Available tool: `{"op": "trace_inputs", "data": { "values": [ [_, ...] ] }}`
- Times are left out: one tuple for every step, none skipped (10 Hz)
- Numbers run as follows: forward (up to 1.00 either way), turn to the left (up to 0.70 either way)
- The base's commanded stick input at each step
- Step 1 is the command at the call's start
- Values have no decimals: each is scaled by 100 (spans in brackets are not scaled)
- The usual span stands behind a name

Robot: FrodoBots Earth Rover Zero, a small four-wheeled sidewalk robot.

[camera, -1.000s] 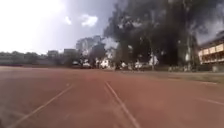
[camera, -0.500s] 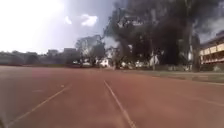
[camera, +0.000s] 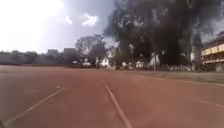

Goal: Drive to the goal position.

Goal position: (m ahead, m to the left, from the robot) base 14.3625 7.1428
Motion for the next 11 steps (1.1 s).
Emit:
{"op": "trace_inputs", "data": {
  "values": [
    [70, 0],
    [70, 0],
    [70, 0],
    [70, 0],
    [70, 0],
    [70, 0],
    [70, 0],
    [70, 0],
    [70, 0],
    [70, 0],
    [70, 0]
  ]
}}
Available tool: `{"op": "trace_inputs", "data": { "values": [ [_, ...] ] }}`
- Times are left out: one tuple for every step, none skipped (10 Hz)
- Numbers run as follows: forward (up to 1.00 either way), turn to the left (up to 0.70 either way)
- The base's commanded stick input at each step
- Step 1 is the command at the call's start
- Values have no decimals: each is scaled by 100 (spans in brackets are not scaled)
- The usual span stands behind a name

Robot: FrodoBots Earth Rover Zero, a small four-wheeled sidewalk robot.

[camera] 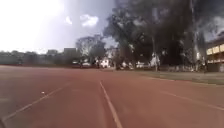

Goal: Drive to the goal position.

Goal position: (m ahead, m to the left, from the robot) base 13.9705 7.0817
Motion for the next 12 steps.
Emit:
{"op": "trace_inputs", "data": {
  "values": [
    [70, 0],
    [70, 0],
    [70, 0],
    [70, 0],
    [70, 0],
    [70, 0],
    [70, 0],
    [70, 0],
    [70, 35],
    [70, 35],
    [70, 35],
    [70, 35]
  ]
}}
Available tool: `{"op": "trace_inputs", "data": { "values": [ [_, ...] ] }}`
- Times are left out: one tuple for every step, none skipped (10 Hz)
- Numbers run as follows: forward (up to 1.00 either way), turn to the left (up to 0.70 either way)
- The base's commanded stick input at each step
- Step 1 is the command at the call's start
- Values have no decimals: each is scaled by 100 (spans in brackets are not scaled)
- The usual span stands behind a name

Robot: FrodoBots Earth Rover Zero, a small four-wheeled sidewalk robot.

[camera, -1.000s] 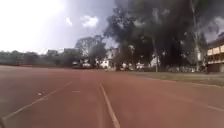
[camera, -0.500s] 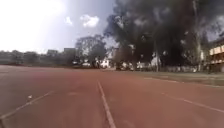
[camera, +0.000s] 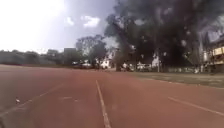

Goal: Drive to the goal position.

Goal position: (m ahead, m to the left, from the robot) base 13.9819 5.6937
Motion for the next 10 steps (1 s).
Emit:
{"op": "trace_inputs", "data": {
  "values": [
    [70, 35],
    [70, 35],
    [70, 35],
    [70, 35],
    [70, 22],
    [70, 6],
    [70, 0],
    [70, 0],
    [70, 0],
    [70, 0]
  ]
}}
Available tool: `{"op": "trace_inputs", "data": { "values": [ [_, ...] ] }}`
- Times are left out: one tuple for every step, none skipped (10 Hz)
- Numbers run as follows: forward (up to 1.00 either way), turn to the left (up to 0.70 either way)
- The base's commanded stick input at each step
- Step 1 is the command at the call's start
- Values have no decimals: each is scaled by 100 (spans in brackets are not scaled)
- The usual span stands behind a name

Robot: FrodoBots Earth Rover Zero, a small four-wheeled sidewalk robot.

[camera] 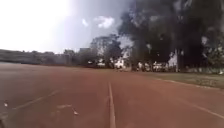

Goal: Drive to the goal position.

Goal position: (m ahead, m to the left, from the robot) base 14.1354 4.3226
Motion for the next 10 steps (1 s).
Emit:
{"op": "trace_inputs", "data": {
  "values": [
    [70, 0],
    [70, 0],
    [70, 0],
    [70, 0],
    [70, 0],
    [70, 0],
    [70, 0],
    [70, 0],
    [70, 0],
    [70, 0]
  ]
}}
